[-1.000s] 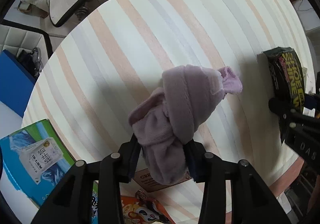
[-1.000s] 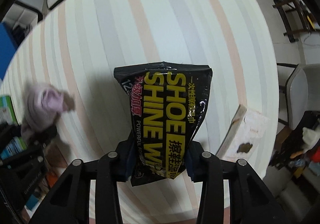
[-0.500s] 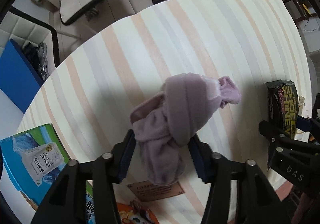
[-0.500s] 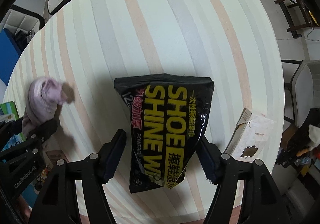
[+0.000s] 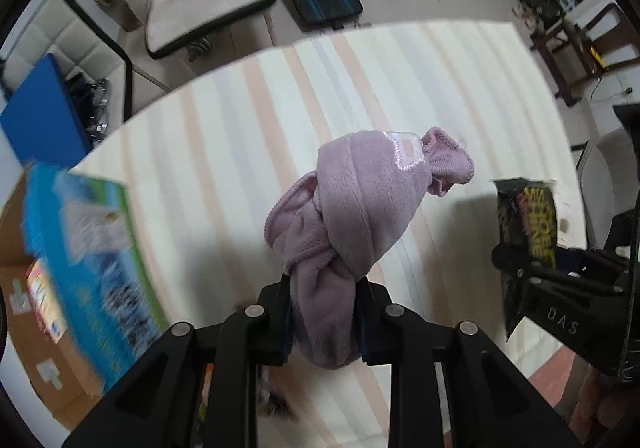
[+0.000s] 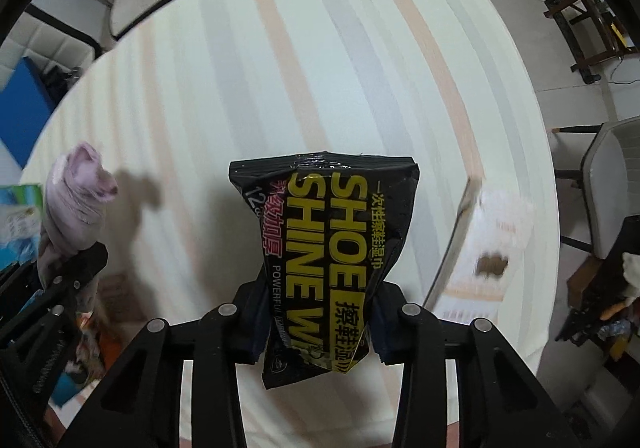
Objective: Organize soft objects
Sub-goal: 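Carry the lilac cloth and black wipes pack over the box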
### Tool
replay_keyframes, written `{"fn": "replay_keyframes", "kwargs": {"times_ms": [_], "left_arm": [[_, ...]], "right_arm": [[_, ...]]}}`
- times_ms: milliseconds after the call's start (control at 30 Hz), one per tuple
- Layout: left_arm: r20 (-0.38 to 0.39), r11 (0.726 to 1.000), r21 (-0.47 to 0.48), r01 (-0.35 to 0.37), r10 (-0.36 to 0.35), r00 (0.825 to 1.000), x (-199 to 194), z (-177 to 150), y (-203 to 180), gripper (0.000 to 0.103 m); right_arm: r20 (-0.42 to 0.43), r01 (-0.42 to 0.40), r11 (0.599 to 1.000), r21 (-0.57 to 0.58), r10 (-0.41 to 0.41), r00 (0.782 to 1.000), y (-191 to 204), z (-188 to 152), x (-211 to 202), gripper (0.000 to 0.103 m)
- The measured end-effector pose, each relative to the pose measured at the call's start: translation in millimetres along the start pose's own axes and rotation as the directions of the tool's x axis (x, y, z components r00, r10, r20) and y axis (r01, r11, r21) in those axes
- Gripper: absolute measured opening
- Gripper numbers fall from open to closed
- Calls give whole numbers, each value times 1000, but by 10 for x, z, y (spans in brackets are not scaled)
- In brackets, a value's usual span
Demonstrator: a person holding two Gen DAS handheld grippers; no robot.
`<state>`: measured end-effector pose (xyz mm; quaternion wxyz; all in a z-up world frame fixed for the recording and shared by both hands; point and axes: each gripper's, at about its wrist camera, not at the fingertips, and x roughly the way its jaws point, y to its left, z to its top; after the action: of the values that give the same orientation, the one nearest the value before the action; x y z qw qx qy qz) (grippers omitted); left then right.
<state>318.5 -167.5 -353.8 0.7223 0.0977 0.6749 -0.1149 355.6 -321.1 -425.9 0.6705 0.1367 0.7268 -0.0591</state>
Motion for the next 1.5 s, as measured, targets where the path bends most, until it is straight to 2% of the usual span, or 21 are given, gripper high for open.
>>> {"fn": "replay_keyframes", "kwargs": {"times_ms": [233, 367, 533, 567, 633, 733, 867, 933, 1100, 1200, 1500], "left_arm": [[86, 994, -101, 35, -26, 996, -680, -534, 484, 21], [116, 986, -162, 33, -14, 993, -956, -902, 936, 21], [131, 964, -265, -9, 46, 990, -1161, -1332, 1696, 21], [128, 959, -284, -16, 54, 990, -1205, -1409, 1752, 21], [113, 940, -341, -20, 62, 992, -1211, -1550, 2125, 21], [81, 918, -395, -34, 72, 994, -1188, -1759, 2488, 21], [14, 890, -454, -47, 60, 998, -987, -1900, 3109, 21], [-22, 886, -459, -64, 61, 998, -901, -1975, 3300, 21], [-98, 875, -481, -57, 11, 995, -608, -1959, 3693, 21], [-127, 868, -493, -63, -1, 992, -509, -1953, 3857, 22], [-148, 872, -483, -73, 1, 989, -427, -1958, 4037, 24]], "right_arm": [[88, -126, 988, -90, 134, 987, 326, -618, -643, 42], [118, -209, 960, -187, 233, 965, 807, -1007, -1107, 42], [104, -273, 908, -316, 320, 942, 1602, -1509, -1358, 42], [103, -275, 898, -343, 327, 939, 1774, -1585, -1379, 42], [93, -280, 882, -380, 338, 937, 2127, -1753, -1335, 42], [58, -298, 861, -412, 352, 934, 2672, -1826, -1231, 42], [16, -280, 854, -438, 319, 947, 3420, -1843, -931, 42], [-12, -279, 853, -440, 305, 952, 3735, -1906, -777, 42], [-62, -256, 858, -445, 255, 965, 4282, -1963, -364, 42], [-79, -234, 860, -454, 222, 972, 4520, -1920, -176, 42], [-109, -226, 858, -462, 198, 974, 4587, -1959, -122, 42]]}}
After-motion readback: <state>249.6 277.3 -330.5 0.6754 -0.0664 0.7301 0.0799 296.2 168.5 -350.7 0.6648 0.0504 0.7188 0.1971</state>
